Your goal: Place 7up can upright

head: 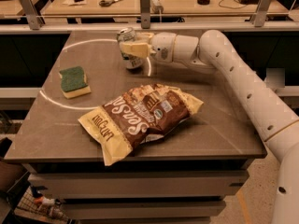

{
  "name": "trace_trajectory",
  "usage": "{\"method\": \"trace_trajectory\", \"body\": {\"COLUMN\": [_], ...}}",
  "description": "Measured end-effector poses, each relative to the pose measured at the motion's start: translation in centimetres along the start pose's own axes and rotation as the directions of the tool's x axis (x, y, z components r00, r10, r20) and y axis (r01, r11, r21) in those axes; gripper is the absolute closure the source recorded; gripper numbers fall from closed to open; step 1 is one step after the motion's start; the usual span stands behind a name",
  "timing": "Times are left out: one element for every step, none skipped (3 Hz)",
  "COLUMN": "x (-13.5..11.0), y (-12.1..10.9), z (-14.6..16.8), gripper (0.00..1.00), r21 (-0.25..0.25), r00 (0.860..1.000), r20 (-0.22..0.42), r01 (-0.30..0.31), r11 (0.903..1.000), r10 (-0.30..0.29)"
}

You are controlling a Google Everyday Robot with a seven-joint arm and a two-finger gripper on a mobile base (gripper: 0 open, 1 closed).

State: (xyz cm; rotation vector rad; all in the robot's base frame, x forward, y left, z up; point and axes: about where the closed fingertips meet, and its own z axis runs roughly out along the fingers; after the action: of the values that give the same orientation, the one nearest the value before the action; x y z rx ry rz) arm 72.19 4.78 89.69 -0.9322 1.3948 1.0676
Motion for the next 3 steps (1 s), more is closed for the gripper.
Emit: {"method": "trace_trajectory", "body": {"x": [0.4,0.71,0.7], "y": [-0.24,-0.45,-0.27], "z": [-0.15,-0.26,0.07], "gripper": [1.0,1.0,0.82], "r21": [-0.001,-0.002,-0.007], "r00": [1.0,1.0,1.0], "r20": [0.013,0.021,0.02], "r01": [-0.006,-0.01,-0.01], "r11": [1.0,0.9999,0.9999], "r10": [0.006,0.01,0.01]}}
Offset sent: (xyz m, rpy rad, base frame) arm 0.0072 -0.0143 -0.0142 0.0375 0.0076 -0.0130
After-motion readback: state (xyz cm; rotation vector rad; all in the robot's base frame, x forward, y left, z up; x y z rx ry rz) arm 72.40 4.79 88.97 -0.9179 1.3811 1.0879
